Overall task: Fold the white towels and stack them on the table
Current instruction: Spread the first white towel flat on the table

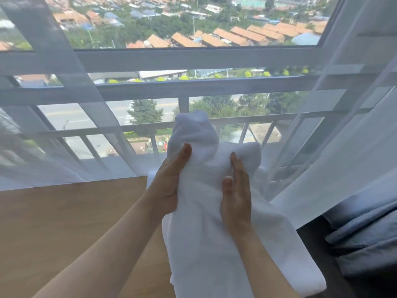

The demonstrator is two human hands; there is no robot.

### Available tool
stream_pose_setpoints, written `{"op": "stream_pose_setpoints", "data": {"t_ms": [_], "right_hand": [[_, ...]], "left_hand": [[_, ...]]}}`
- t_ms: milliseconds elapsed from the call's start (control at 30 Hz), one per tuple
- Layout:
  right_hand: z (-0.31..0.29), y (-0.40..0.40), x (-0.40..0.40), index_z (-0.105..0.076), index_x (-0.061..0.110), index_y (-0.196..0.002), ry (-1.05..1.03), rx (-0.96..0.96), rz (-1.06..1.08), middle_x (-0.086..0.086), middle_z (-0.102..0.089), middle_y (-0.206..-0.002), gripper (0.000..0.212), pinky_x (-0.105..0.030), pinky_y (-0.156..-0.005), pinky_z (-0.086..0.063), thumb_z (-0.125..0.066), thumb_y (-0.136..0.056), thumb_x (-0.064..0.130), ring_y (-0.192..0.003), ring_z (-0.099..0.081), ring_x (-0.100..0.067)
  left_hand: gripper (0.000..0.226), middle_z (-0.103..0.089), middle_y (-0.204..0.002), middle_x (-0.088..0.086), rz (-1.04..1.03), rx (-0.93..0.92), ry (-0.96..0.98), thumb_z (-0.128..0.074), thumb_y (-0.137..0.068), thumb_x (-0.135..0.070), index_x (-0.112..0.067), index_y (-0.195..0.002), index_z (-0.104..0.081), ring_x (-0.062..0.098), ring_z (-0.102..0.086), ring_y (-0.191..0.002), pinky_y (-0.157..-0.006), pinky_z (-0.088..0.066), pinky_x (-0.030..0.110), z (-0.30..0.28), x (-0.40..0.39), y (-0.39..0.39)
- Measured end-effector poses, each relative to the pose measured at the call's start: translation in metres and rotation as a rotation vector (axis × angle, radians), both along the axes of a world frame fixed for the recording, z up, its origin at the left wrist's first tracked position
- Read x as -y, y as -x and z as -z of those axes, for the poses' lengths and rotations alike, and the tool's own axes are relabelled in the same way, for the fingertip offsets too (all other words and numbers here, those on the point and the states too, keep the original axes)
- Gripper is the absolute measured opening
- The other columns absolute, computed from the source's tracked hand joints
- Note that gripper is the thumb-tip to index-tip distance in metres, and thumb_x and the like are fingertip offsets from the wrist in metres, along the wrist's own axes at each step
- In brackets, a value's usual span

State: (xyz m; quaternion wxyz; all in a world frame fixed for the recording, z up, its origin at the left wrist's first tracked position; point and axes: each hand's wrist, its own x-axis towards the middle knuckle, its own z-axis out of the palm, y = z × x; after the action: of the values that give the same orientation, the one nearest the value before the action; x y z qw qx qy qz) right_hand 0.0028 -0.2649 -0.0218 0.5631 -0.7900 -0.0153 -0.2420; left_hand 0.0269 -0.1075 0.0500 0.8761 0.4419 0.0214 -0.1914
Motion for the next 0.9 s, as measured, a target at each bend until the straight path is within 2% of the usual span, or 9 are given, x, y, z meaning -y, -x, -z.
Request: {"op": "stream_pose_setpoints", "data": {"t_ms": [133,200,267,300,367,467,633,767,900], "right_hand": [[-0.021,0.021,-0.029,-0.034,0.028,-0.154,0.120,0.061,-0.087,0.022,-0.041,-0.151,0.078,-0.015,-0.107,-0.035,-0.028,-0.093,0.076,-0.139,-0.039,0.002],[-0.026,0.035,-0.052,-0.046,0.021,-0.148,0.215,0.085,-0.069,0.017,-0.058,-0.136,0.082,-0.021,-0.090,-0.046,-0.025,-0.092,0.077,-0.121,-0.057,0.000],[-0.031,0.050,-0.079,-0.066,0.014,-0.123,0.306,0.153,-0.006,0.004,-0.073,-0.100,0.079,-0.025,-0.067,-0.043,-0.020,-0.096,0.073,-0.087,-0.069,-0.016],[-0.035,0.056,-0.092,-0.070,0.014,-0.103,0.336,0.179,0.023,0.003,-0.069,-0.081,0.077,-0.026,-0.060,-0.038,-0.018,-0.098,0.070,-0.070,-0.066,-0.022],[-0.044,0.067,-0.118,-0.055,0.017,-0.070,0.376,0.225,0.068,0.004,-0.049,-0.057,0.068,-0.027,-0.053,-0.031,-0.016,-0.102,0.063,-0.049,-0.046,-0.024],[-0.059,0.086,-0.163,-0.030,0.021,-0.064,0.423,0.261,0.062,0.009,-0.028,-0.054,0.056,-0.031,-0.045,-0.028,-0.017,-0.103,0.058,-0.046,-0.028,-0.019],[-0.066,0.116,-0.255,-0.028,0.022,-0.061,0.508,0.285,-0.056,0.007,-0.026,-0.053,0.047,-0.031,-0.048,-0.027,-0.031,-0.099,0.049,-0.047,-0.027,-0.019],[-0.059,0.134,-0.326,-0.028,0.023,-0.059,0.555,0.254,-0.178,0.006,-0.027,-0.052,0.043,-0.037,-0.050,-0.037,-0.036,-0.095,0.046,-0.048,-0.034,-0.025],[-0.034,0.141,-0.394,-0.025,0.023,-0.055,0.645,0.049,-0.345,0.003,-0.030,-0.052,0.051,-0.042,-0.061,-0.038,-0.024,-0.089,0.061,-0.055,-0.042,-0.030]], "left_hand": [[0.071,-0.042,-0.151,0.028,-0.003,0.011,0.053,-0.052,-0.096,-0.051,-0.005,-0.149,-0.043,0.043,-0.045,-0.136,-0.110,-0.042,0.053,-0.022,-0.033,0.015],[0.081,-0.035,-0.153,0.031,-0.015,0.047,0.064,-0.052,-0.092,-0.056,-0.003,-0.151,-0.038,0.046,-0.041,-0.137,-0.114,-0.035,0.057,-0.031,-0.050,0.027],[0.097,-0.043,-0.142,0.027,-0.055,0.122,0.084,-0.067,-0.081,-0.060,-0.001,-0.151,-0.036,0.040,-0.051,-0.121,-0.104,-0.042,0.051,-0.036,-0.073,0.042],[0.104,-0.048,-0.132,0.021,-0.072,0.155,0.101,-0.076,-0.073,-0.060,-0.001,-0.149,-0.040,0.033,-0.054,-0.112,-0.097,-0.045,0.045,-0.037,-0.086,0.050],[0.098,-0.054,-0.110,0.008,-0.066,0.194,0.145,-0.085,-0.063,-0.060,-0.010,-0.139,-0.049,0.020,-0.056,-0.100,-0.088,-0.044,0.035,-0.037,-0.115,0.069],[0.087,-0.059,-0.102,0.005,-0.097,0.199,0.155,-0.082,-0.064,-0.064,-0.014,-0.130,-0.055,0.018,-0.061,-0.096,-0.085,-0.049,0.033,-0.036,-0.171,0.100],[0.078,-0.065,-0.109,0.003,-0.197,0.257,0.092,-0.076,-0.071,-0.066,-0.018,-0.131,-0.060,0.019,-0.065,-0.104,-0.089,-0.054,0.035,-0.025,-0.277,0.152],[0.084,-0.061,-0.137,0.014,-0.344,0.225,-0.004,-0.069,-0.078,-0.068,-0.015,-0.141,-0.056,0.029,-0.059,-0.127,-0.100,-0.052,0.041,-0.006,-0.360,0.185],[0.055,-0.063,-0.133,0.021,-0.504,0.128,-0.097,-0.051,-0.098,-0.057,-0.015,-0.128,-0.068,0.035,-0.063,-0.121,-0.094,-0.056,0.042,0.026,-0.434,0.207]]}}
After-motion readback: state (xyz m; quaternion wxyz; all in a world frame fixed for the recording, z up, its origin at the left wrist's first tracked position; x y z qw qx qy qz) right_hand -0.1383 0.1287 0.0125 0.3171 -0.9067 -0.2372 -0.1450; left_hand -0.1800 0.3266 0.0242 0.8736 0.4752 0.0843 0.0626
